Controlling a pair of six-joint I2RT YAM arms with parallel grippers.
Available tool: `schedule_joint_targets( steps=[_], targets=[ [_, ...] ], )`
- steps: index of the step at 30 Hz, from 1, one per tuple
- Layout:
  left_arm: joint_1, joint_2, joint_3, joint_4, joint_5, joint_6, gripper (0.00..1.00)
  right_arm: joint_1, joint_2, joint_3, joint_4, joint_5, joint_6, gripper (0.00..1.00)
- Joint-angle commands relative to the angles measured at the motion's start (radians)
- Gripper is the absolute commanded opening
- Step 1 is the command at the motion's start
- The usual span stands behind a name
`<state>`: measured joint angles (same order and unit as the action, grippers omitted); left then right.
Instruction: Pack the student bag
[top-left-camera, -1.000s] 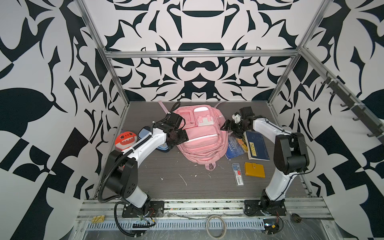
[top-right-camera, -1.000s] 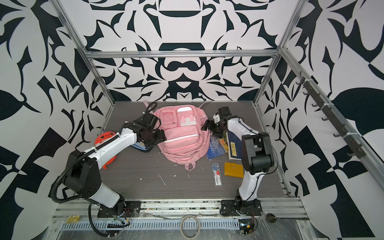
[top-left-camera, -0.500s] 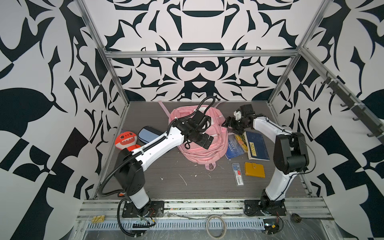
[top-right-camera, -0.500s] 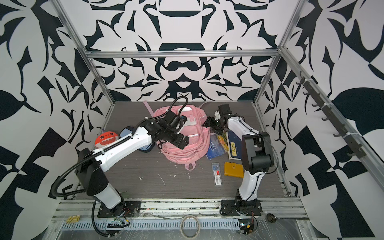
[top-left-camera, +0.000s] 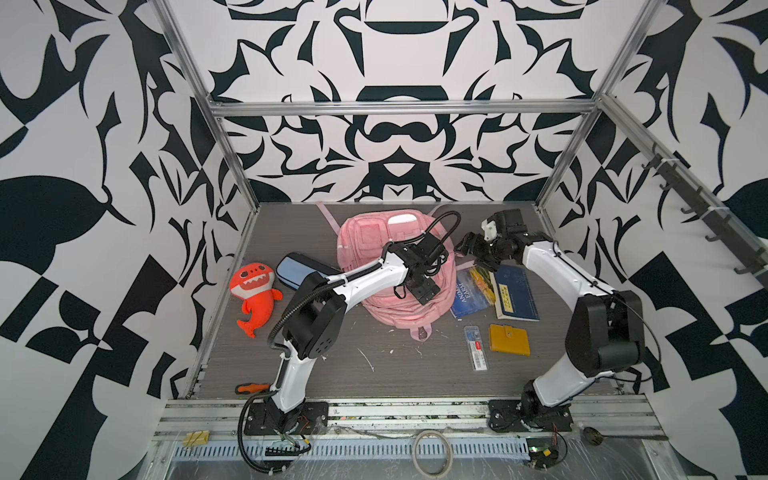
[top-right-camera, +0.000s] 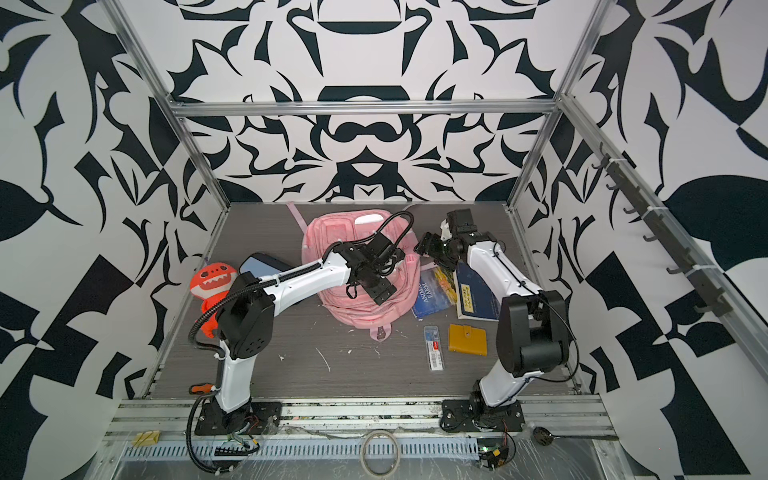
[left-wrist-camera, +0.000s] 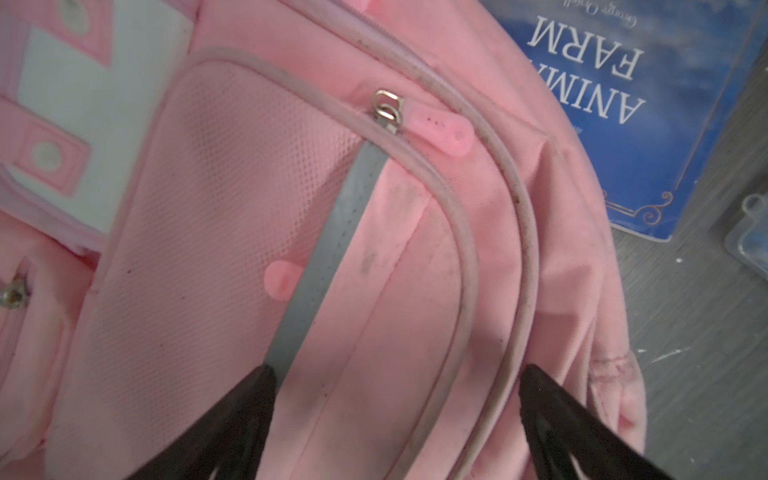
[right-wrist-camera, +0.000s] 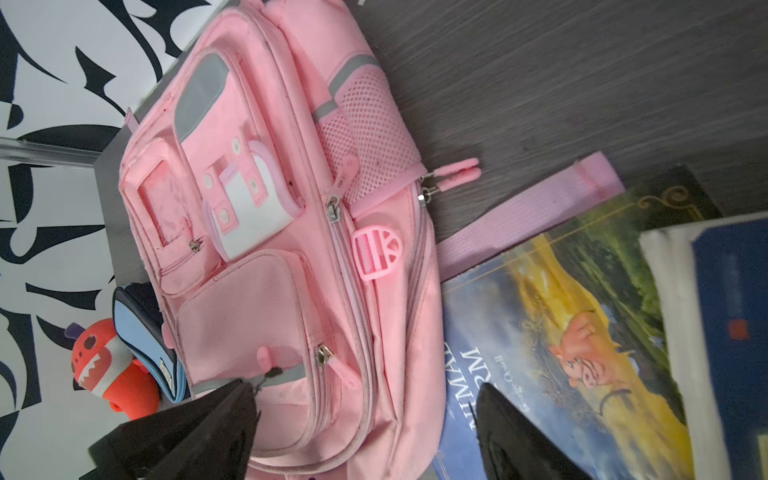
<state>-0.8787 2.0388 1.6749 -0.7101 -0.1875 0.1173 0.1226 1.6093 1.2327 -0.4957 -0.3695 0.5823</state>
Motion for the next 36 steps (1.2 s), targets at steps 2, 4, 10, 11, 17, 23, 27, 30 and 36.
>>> schedule_joint_targets(
  steps=[2,4,10,11,17,23,27,30,36],
  targets=[
    [0.003,0.035,-0.003,0.035,-0.104,0.062,0.76,-0.012,-0.074,-0.038,-0.003,0.041,-0.036,0.84],
    [0.003,0.031,-0.004,0.046,-0.119,0.068,0.58,-0.012,-0.1,-0.051,0.011,0.039,-0.078,0.83],
    [0.003,-0.033,-0.001,0.023,-0.044,-0.011,0.2,-0.009,-0.272,-0.169,0.154,0.038,-0.291,0.83],
    [0.003,-0.046,-0.002,0.021,-0.039,-0.027,0.12,-0.009,-0.304,-0.195,0.18,0.045,-0.32,0.84],
    [0.016,-0.133,-0.006,-0.001,-0.01,-0.073,0.0,-0.009,-0.388,-0.283,0.247,0.015,-0.498,0.86],
    [0.026,-0.322,-0.158,0.063,0.025,-0.075,0.0,-0.009,-0.467,-0.372,0.267,-0.068,-0.7,0.86],
    [0.081,-0.44,-0.249,0.082,0.149,-0.059,0.0,-0.01,-0.454,-0.353,0.204,-0.088,-0.831,0.85],
    [0.155,-0.496,-0.268,0.052,0.332,-0.062,0.0,-0.01,-0.396,-0.327,0.17,-0.129,-0.899,0.84],
    [0.247,-0.512,-0.239,-0.037,0.56,-0.08,0.0,-0.01,-0.297,-0.345,0.196,-0.268,-0.928,0.81]
  ],
)
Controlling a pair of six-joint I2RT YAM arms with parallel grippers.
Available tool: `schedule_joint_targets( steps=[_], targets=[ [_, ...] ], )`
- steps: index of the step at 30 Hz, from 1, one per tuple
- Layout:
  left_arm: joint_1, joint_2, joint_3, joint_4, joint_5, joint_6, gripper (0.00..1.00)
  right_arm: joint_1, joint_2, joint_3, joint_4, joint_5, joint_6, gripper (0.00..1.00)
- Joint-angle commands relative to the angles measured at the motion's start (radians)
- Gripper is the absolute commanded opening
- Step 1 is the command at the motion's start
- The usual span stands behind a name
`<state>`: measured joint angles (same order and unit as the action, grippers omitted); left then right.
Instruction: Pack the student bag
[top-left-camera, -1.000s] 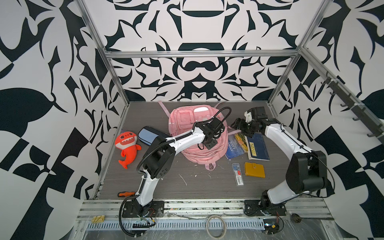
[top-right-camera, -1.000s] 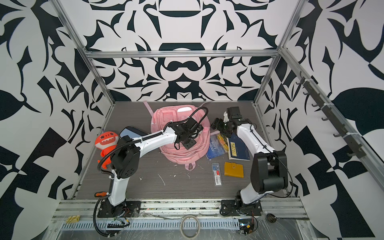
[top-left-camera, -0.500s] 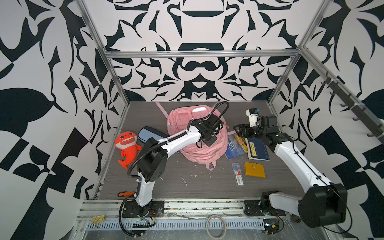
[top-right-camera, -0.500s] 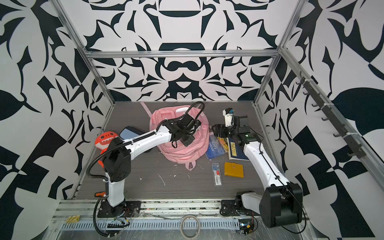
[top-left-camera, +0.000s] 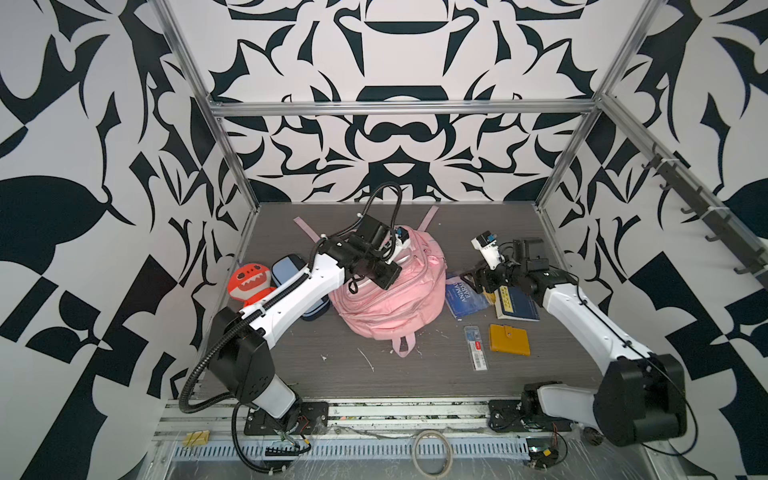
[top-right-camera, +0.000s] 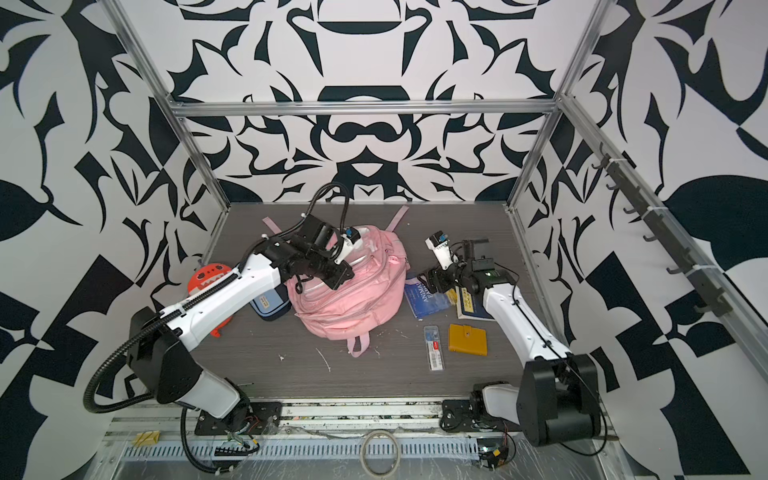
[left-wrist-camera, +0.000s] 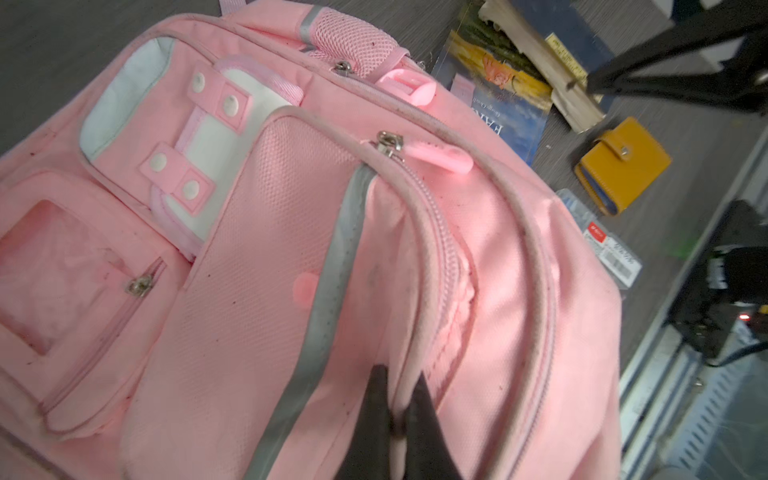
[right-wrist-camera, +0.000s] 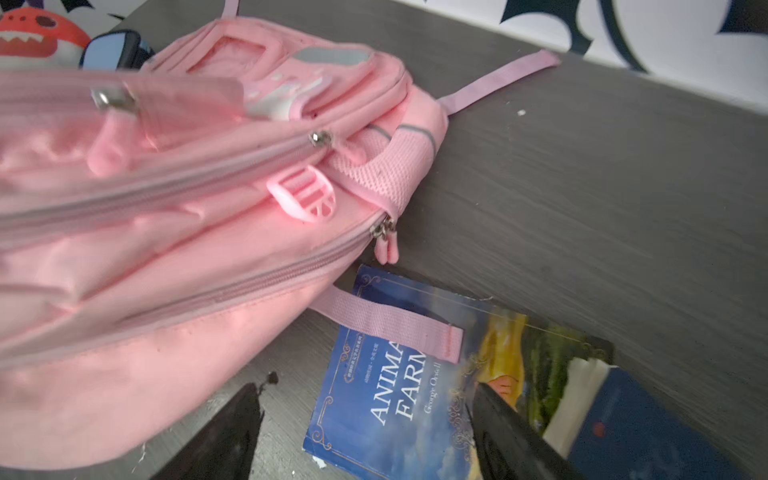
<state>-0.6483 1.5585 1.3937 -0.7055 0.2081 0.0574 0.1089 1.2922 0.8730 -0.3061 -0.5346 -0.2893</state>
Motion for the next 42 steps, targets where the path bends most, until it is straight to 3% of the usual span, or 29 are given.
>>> schedule_joint_targets(
  steps=[1,7,13,21,28,37,42],
  targets=[
    [0.017,-0.029,0.056,-0.064,0.166,-0.013,0.0,0.003,0.03,0.007,0.017,-0.113,-0.059,0.8],
    [0.031,-0.007,0.091,-0.171,0.185,0.041,0.0,0.003,0.123,0.007,0.093,-0.179,-0.067,0.75],
    [0.034,0.0,0.11,-0.195,0.221,0.042,0.0,0.003,0.233,0.044,0.132,-0.212,-0.069,0.53],
    [0.034,-0.003,0.102,-0.198,0.22,0.038,0.0,0.014,0.337,0.114,0.135,-0.281,-0.075,0.45],
    [0.034,0.013,0.126,-0.229,0.214,0.056,0.0,0.05,0.39,0.171,0.082,-0.272,-0.132,0.36],
    [0.034,0.004,0.123,-0.23,0.214,0.058,0.0,0.098,0.459,0.264,-0.021,-0.241,-0.184,0.33],
    [0.034,-0.009,0.106,-0.221,0.215,0.055,0.0,0.109,0.478,0.301,-0.063,-0.251,-0.198,0.41]
  ],
)
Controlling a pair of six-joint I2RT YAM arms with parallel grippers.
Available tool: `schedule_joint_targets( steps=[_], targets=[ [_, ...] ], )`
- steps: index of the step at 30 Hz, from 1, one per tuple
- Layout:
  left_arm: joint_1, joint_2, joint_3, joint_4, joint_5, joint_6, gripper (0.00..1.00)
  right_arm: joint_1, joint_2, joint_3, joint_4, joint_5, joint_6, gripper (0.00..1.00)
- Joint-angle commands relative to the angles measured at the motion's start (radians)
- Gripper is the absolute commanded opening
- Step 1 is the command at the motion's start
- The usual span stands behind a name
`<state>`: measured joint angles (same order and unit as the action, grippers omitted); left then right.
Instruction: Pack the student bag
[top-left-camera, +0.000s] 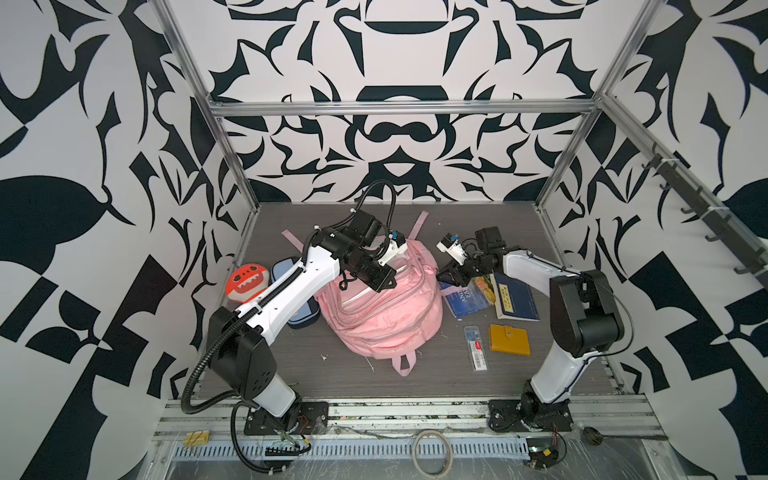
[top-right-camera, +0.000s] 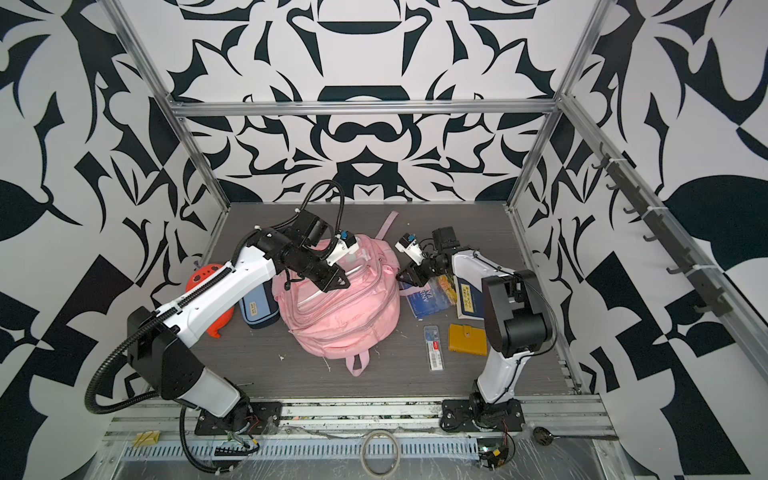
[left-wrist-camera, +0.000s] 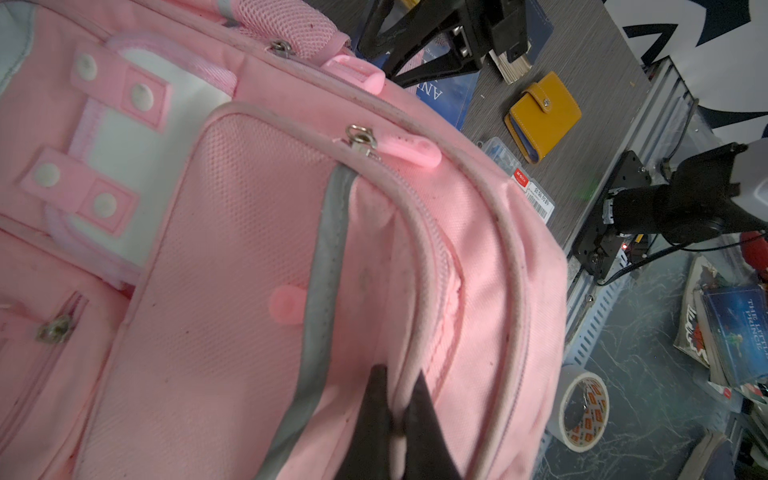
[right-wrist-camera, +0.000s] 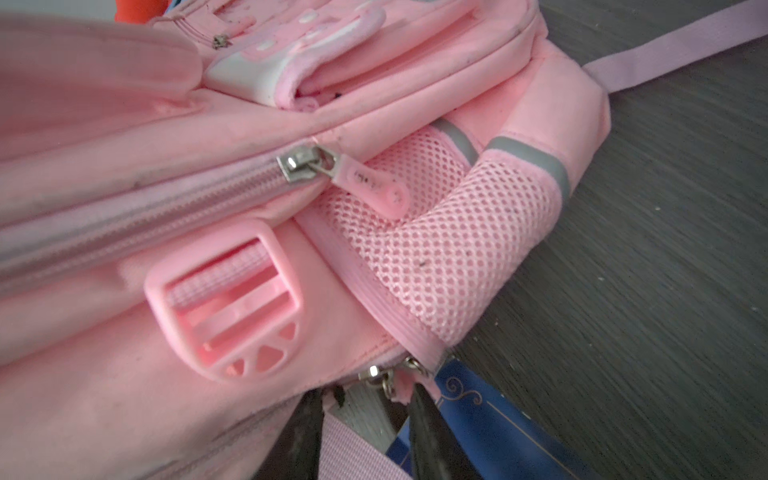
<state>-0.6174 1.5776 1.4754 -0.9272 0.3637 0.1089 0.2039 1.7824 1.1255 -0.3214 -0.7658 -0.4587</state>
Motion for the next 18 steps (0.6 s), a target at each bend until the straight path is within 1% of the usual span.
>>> schedule_joint_targets(
  steps=[1,2,5,6,7,8,9,10,11,14,16,17,18],
  targets=[
    [0.003,-0.028,0.022,0.003,0.058,0.003,0.0,0.016,-0.011,0.052,-0.052,-0.02,-0.028,0.41],
    [0.003,-0.026,0.021,0.003,0.055,0.003,0.0,0.017,-0.014,0.052,-0.053,-0.018,-0.026,0.41],
    [0.002,-0.02,0.01,0.008,0.007,0.012,0.0,0.016,-0.036,0.027,-0.014,-0.006,0.005,0.35],
    [0.001,-0.019,0.005,0.012,-0.005,0.015,0.1,0.017,-0.05,0.008,0.01,-0.004,0.024,0.34],
    [0.002,-0.019,-0.003,0.017,-0.018,0.017,0.23,0.016,-0.065,-0.009,0.036,0.002,0.043,0.34],
    [0.001,-0.019,-0.013,0.022,-0.038,0.019,0.33,0.014,-0.083,-0.03,0.07,0.011,0.073,0.34],
    [-0.003,-0.022,-0.026,0.03,-0.052,0.019,0.54,0.01,-0.101,-0.052,0.1,0.021,0.102,0.34],
    [-0.006,-0.024,-0.036,0.035,-0.063,0.017,0.62,0.006,-0.115,-0.069,0.128,0.038,0.133,0.34],
    [-0.013,-0.029,-0.051,0.044,-0.082,0.015,0.66,-0.002,-0.136,-0.089,0.157,0.056,0.164,0.34],
    [-0.05,-0.056,-0.104,0.067,-0.142,-0.004,0.72,-0.023,-0.191,-0.141,0.238,0.103,0.277,0.39],
    [-0.106,-0.087,-0.149,0.076,-0.211,-0.008,0.76,-0.032,-0.226,-0.157,0.247,0.141,0.325,0.42],
    [-0.148,-0.104,-0.177,0.083,-0.263,-0.008,0.77,-0.039,-0.247,-0.169,0.259,0.159,0.354,0.45],
    [-0.201,-0.121,-0.211,0.092,-0.318,-0.012,0.8,-0.048,-0.27,-0.183,0.27,0.174,0.377,0.48]
  ],
)
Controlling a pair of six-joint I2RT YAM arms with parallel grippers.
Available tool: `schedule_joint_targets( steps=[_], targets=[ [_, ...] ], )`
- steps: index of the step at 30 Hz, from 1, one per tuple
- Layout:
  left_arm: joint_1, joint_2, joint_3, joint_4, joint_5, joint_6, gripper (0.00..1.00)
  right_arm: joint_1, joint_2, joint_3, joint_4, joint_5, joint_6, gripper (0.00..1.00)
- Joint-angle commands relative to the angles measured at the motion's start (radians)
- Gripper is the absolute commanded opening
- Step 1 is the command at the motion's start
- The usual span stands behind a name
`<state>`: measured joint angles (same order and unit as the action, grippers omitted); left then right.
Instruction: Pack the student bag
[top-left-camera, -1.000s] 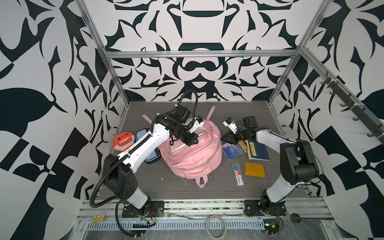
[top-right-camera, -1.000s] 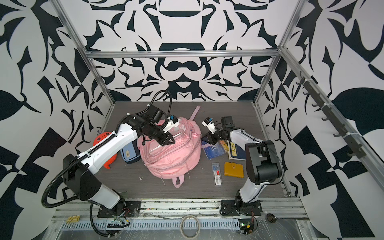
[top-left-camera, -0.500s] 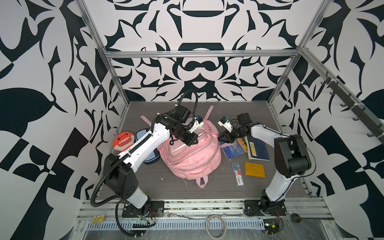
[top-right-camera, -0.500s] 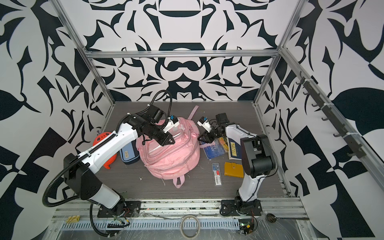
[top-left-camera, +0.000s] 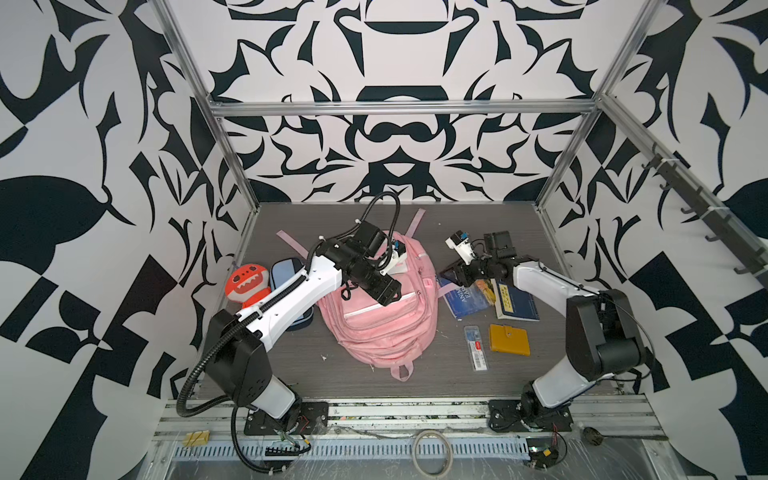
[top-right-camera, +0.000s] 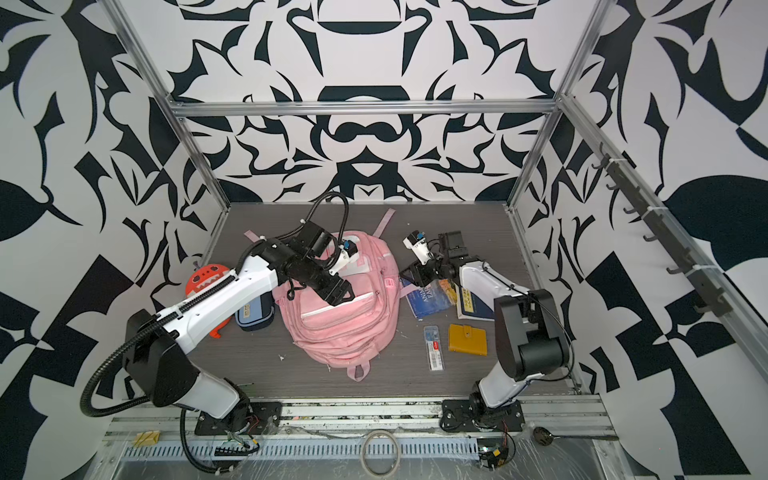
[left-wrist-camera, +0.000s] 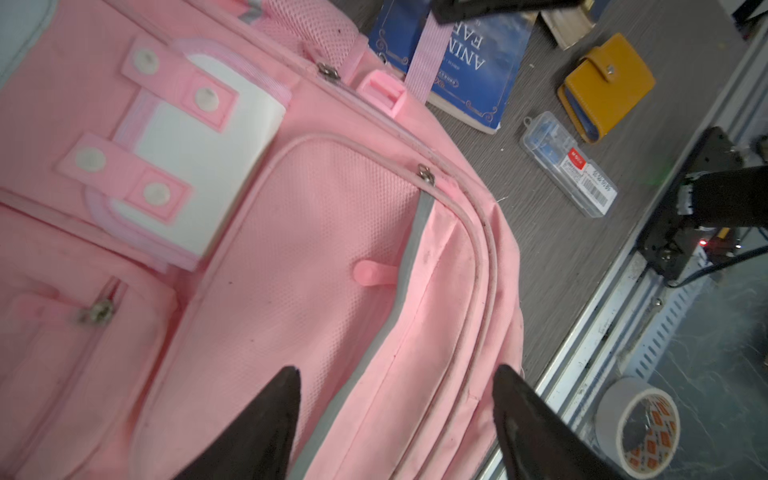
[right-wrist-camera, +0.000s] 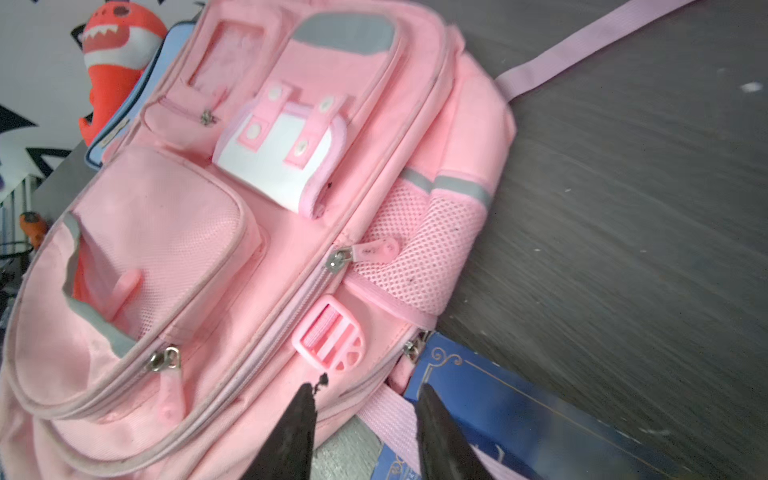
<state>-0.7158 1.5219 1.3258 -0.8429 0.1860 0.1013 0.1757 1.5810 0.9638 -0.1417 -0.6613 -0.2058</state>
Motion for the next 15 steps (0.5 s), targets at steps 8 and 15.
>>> schedule_joint_targets(
  steps=[8,15],
  targets=[
    [-0.322,-0.019,-0.18,0.09,-0.301,-0.061,0.99,-0.059,-0.201,-0.063,0.096,0.157,0.27,0.69],
    [-0.368,0.193,-0.176,0.192,-0.434,-0.03,0.97,-0.098,-0.207,-0.04,0.062,0.177,0.307,0.84]
  ],
)
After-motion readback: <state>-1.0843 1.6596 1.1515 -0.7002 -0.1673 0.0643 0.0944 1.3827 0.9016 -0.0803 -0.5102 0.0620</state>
